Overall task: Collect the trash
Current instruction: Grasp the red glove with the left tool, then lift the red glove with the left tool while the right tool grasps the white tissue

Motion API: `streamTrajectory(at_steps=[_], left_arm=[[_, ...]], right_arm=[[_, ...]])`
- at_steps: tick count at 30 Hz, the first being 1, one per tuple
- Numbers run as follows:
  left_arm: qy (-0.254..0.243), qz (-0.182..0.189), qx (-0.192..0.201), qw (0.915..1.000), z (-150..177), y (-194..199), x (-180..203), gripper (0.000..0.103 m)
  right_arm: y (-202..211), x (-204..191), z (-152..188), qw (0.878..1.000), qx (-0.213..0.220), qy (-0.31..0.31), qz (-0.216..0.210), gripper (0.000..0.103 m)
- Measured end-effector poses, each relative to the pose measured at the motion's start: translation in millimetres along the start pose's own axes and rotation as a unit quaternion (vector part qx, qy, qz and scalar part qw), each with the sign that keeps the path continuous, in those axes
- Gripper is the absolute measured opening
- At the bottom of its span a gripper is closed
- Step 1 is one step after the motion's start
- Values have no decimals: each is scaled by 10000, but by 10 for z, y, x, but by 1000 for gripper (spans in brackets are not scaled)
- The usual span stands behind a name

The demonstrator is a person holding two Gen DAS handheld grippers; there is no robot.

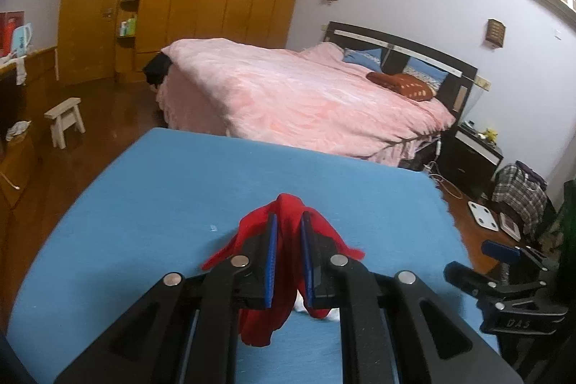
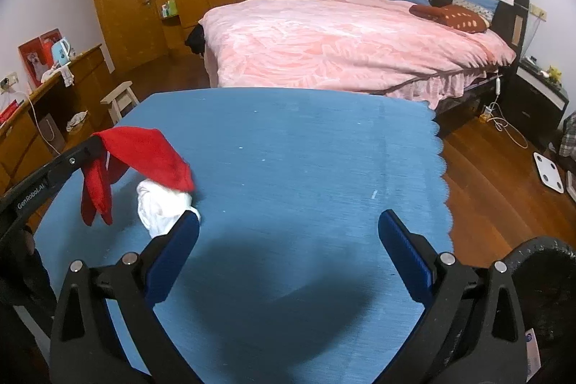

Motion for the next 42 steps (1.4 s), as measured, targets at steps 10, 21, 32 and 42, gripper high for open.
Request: streamTrajectory(at_steps=[10, 21, 32, 42], left_arm=[[132, -500, -163, 9985, 197, 70, -422, 13], [255, -885, -216, 9955, 337, 149, -736, 13], [384, -892, -312, 9948, 425, 68, -848, 13], [376, -902, -391, 9945, 449, 57, -872, 13]], right_arm=[[-201, -326, -28, 9996, -57, 155, -246, 97], [-515, -704, -72, 9983, -222, 299, -453, 97], [-814, -840, -64, 9971, -475, 391, -456, 97], [-817, -1037, -37, 9909, -632, 650, -995, 66]])
Point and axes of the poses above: each gripper's, at about its wrist camera, not at the fingertips, and y roughly against the way its jaws point, x to its right, z to its underside, the point moved 3 cm from there along -y, roughly the way its jaws point, and after that the axes turned 1 degree about -z, right-handed, at the moved point
